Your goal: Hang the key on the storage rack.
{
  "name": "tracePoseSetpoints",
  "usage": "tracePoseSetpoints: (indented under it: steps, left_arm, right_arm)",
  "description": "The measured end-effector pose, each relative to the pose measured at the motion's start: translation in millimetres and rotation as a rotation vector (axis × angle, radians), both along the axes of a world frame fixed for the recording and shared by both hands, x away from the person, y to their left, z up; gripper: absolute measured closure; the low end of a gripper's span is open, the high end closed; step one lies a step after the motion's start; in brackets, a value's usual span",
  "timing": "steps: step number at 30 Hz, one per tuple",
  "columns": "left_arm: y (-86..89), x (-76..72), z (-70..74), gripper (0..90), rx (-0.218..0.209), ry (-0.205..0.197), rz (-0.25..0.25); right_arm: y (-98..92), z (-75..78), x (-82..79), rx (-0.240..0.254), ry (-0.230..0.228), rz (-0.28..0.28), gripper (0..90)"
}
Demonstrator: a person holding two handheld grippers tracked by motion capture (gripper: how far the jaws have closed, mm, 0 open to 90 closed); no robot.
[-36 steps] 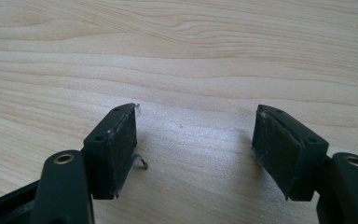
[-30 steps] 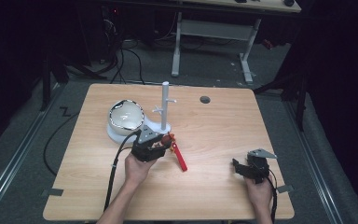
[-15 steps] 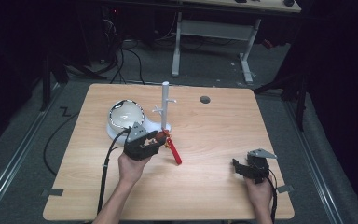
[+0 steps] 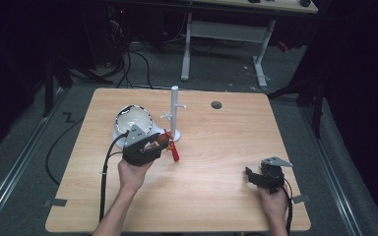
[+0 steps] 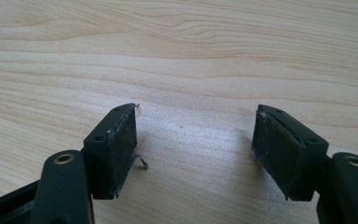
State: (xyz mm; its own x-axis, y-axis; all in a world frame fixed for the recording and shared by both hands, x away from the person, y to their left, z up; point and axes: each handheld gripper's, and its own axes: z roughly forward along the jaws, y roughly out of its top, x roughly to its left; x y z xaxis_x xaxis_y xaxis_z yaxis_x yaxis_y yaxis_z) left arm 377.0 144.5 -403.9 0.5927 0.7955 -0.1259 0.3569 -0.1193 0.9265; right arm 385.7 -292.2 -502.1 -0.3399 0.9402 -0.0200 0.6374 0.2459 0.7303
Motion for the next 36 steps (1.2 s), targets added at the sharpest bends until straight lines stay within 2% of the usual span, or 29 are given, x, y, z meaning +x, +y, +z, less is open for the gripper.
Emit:
tracePoseSetpoints:
  steps: [5,13,18,24,36]
  left_arm:
    - [5.9,1.5,9.2,56.1,-0.016,-0.013,0.009]
    - [12.5,5.3,21.7,56.1,-0.016,-0.034,0.028]
    - [18.7,11.1,29.6,56.1,-0.039,-0.046,0.045]
    - [22.6,16.7,34.2,56.0,-0.049,-0.042,0.06]
    - [24.7,27.3,41.2,56.0,-0.037,-0.038,0.088]
  right_arm:
    - [0.0,0.0,0.0,0.0,0.0,0.0,31.2]
    - [0.0,0.0,0.0,0.0,0.0,0.0,31.2]
    - [0.0,0.0,0.0,0.0,0.0,0.0,31.2]
    - [0.0,0.0,0.0,0.0,0.0,0.0,31.2]
    - [0.0,0.0,0.0,0.0,0.0,0.0,31.2]
